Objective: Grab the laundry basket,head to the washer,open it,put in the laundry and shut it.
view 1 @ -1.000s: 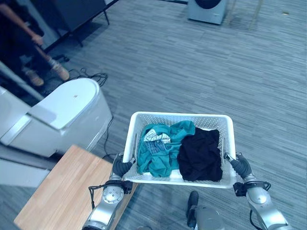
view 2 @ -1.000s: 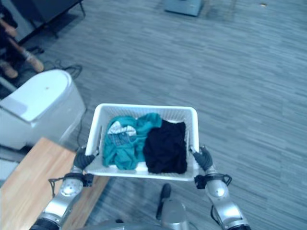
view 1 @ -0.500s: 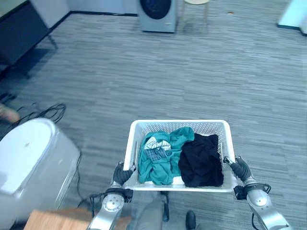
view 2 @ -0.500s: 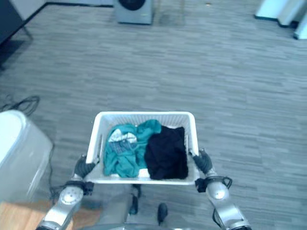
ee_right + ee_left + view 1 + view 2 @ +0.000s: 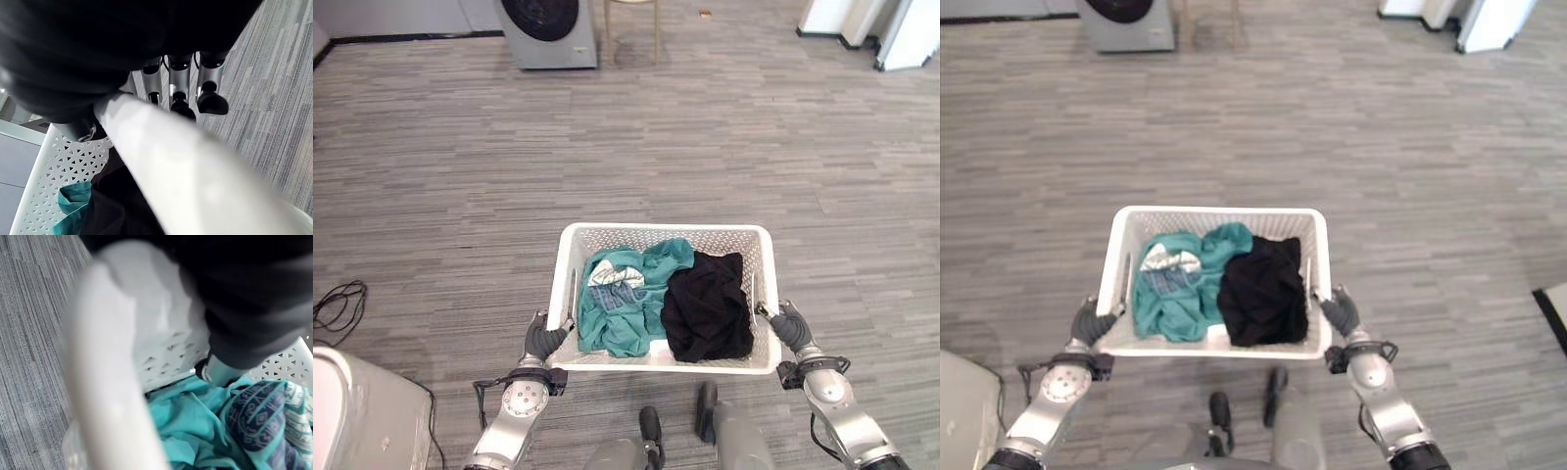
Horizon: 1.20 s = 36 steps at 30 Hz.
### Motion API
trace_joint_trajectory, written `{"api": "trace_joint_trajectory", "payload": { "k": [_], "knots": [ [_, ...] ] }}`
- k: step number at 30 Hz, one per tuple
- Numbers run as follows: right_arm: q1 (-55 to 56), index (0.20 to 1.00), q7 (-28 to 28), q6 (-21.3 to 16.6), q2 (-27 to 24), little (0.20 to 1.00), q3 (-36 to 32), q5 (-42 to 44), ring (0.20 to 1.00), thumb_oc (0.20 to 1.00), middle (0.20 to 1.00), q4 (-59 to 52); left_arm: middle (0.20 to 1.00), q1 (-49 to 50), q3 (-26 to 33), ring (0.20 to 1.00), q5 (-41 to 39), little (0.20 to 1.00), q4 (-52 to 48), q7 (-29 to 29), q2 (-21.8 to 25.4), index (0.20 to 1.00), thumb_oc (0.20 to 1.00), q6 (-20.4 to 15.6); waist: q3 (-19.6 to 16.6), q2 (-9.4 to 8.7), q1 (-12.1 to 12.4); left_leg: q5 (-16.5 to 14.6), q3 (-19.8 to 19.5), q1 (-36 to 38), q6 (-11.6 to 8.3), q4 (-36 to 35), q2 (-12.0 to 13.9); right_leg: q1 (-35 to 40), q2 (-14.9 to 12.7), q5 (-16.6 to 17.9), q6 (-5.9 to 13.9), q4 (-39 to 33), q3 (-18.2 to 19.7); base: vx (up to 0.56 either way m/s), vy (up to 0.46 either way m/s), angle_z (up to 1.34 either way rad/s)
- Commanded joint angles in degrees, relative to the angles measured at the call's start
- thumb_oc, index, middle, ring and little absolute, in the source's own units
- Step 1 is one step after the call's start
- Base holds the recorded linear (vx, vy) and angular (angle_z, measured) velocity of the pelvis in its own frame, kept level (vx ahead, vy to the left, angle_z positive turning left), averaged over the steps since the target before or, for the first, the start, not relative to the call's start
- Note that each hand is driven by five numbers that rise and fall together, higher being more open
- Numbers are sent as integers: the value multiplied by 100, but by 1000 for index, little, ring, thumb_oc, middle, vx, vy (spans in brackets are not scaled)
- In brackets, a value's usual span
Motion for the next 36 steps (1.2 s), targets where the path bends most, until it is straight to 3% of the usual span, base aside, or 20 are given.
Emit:
{"api": "trace_joint_trajectory", "payload": {
  "k": [1,4,6,10,11,12,15,16,17,19,20,22,25,29,31,32,33,34,36],
  "knots": [
    [-643,200,78,-679,117,200,-194,189,200,200,200,-513,200,-57,-7,200,-177,200,-602,-159,4,200,200,-611,-25,-14,11,-798,-210,601,-384,415,463,488,34,943,345,-873,-121,506,-211,-9],
    [-459,200,123,-696,113,200,-291,194,200,200,200,-551,200,-73,-33,200,-160,200,-577,-200,-60,200,200,-650,-153,-65,-108,-982,-494,931,-471,378,457,503,24,1161,349,-808,253,458,-214,21],
    [-375,200,115,-713,42,200,-295,144,200,200,200,-472,200,-68,-100,200,-230,200,-506,-179,-155,200,200,-645,-256,23,-172,-825,-545,971,-649,726,718,650,124,1138,204,-643,214,464,-253,105],
    [-256,200,67,-743,-120,200,-396,267,200,200,200,-508,200,-35,-198,200,-306,200,-470,-261,-215,200,200,-585,-282,57,-146,257,-608,222,-874,2549,1176,1198,296,904,-174,-813,-90,319,-280,59],
    [-254,200,67,-742,-122,200,-399,268,200,200,200,-510,200,-35,-200,200,-307,200,-471,-261,-215,200,200,-584,-286,67,-155,246,-624,201,-880,2578,1188,1198,304,904,-179,-817,-104,320,-201,-7],
    [-212,200,42,-700,-207,200,-425,260,200,200,200,-484,200,-45,-234,200,-414,200,-451,-304,-256,200,200,-583,-251,29,-70,-37,-626,-134,-712,2644,1008,1452,326,712,-235,-933,-110,335,-138,-21],
    [-36,200,67,-683,-300,200,-578,213,200,200,200,-550,200,-30,-303,200,-357,200,-405,-374,-317,200,200,-568,-240,20,10,-467,-628,-515,-548,2077,636,1743,297,515,-176,-1013,-113,316,-82,3],
    [-31,200,68,-682,-300,200,-581,213,200,200,200,-554,200,-29,-306,200,-357,200,-405,-374,-317,200,200,-568,-242,20,6,-467,-633,-514,-544,2075,631,1745,293,512,-173,-1012,-119,299,-53,-6],
    [55,200,69,-674,-318,200,-662,224,200,200,200,-552,200,-23,-331,200,-295,200,-406,-433,-302,200,200,-552,-245,52,49,-304,-547,-885,-525,1602,442,1959,358,401,-185,-1070,-120,314,-41,2],
    [29,200,40,-675,-271,200,-652,229,200,200,200,-485,200,39,-290,200,-246,200,-421,-445,-293,200,200,-539,-228,118,156,208,-584,-1158,-599,998,318,2227,549,287,-189,-1162,-14,348,-32,18],
    [29,200,40,-677,-270,200,-650,229,200,200,200,-483,200,42,-290,200,-246,200,-423,-445,-292,200,200,-538,-224,110,157,225,-581,-1135,-600,964,309,2237,543,286,-188,-1167,-12,271,0,18],
    [-6,200,7,-685,-226,200,-622,219,200,200,200,-406,200,116,-257,200,-220,200,-471,-458,-299,200,200,-526,-210,174,290,732,-603,-1377,-738,447,333,2479,703,167,-211,-1223,73,313,25,-21],
    [-98,200,9,-679,-130,200,-543,192,200,200,200,-359,200,205,-152,200,-179,200,-553,-459,-285,200,200,-512,-286,145,506,991,-465,-1485,-743,-95,505,2969,795,-157,-180,-1195,244,558,121,-30],
    [-41,200,106,-706,17,200,-526,175,200,200,200,-400,200,180,-167,200,-170,200,-533,-481,-229,200,200,-491,-501,-78,523,766,-427,-1438,-555,470,446,3184,522,-377,-43,-816,311,497,141,-38],
    [-68,200,173,-705,92,200,-487,157,200,200,200,-428,200,128,-176,200,-152,200,-545,-471,-143,200,200,-464,-511,-185,497,543,-350,-1279,-401,555,403,2895,374,-151,95,110,388,304,143,-5],
    [-72,200,173,-704,92,200,-488,157,200,200,200,-428,200,124,-174,200,-153,200,-545,-471,-143,200,200,-464,-521,-174,507,558,-344,-1297,-401,549,420,2866,388,-138,91,116,400,277,129,-14],
    [-107,200,187,-712,163,200,-431,168,200,200,200,-435,200,96,-150,200,-169,200,-541,-425,-67,200,200,-454,-481,-201,460,368,-259,-1078,-305,561,401,2438,299,213,226,830,381,247,105,-12],
    [-122,200,213,-694,193,200,-401,158,200,200,200,-450,200,92,-152,200,-172,200,-563,-415,-34,200,200,-452,-443,-184,417,289,-213,-895,-263,517,417,2152,266,386,242,1102,355,359,139,0],
    [-156,200,234,-687,213,200,-360,159,200,200,200,-446,200,88,-139,200,-184,200,-577,-389,-10,200,200,-453,-395,-146,367,208,-194,-706,-242,457,430,1865,270,422,197,1218,297,262,72,4]
  ]
}}
